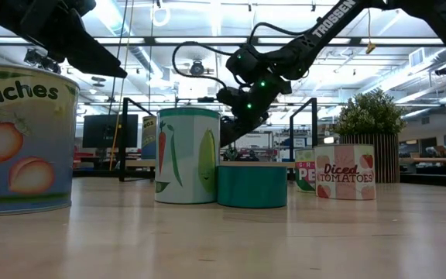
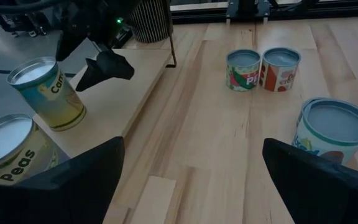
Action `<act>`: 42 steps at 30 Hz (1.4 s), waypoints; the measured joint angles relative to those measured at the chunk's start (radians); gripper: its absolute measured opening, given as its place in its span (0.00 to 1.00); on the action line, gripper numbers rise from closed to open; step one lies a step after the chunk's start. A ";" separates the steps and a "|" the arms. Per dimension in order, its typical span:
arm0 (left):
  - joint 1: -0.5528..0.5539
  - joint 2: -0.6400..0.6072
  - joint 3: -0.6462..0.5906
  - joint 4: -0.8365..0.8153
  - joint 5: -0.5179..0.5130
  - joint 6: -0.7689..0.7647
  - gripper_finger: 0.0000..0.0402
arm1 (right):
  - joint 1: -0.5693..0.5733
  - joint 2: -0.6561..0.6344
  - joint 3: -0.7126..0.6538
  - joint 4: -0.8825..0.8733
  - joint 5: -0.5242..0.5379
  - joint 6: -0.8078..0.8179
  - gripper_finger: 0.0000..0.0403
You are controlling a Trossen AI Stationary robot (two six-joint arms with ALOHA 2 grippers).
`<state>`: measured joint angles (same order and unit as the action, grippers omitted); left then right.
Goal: Pick and place cans onto a shelf
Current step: Put the canned carrots on the shelf
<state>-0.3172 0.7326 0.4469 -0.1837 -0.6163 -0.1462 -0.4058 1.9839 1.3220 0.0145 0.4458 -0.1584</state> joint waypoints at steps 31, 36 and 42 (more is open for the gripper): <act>-0.001 0.000 0.000 0.000 0.018 -0.018 0.96 | 0.012 0.006 0.000 -0.011 -0.103 0.037 0.93; 0.001 0.000 0.000 0.000 0.018 -0.018 0.96 | 0.026 0.006 0.000 0.062 -0.093 -0.027 0.93; 0.001 0.000 0.000 0.000 0.019 -0.025 0.96 | 0.013 0.006 0.000 0.155 -0.128 -0.054 0.93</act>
<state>-0.3161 0.7330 0.4469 -0.1837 -0.5976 -0.1715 -0.3925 1.9903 1.3224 0.1696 0.3180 -0.2122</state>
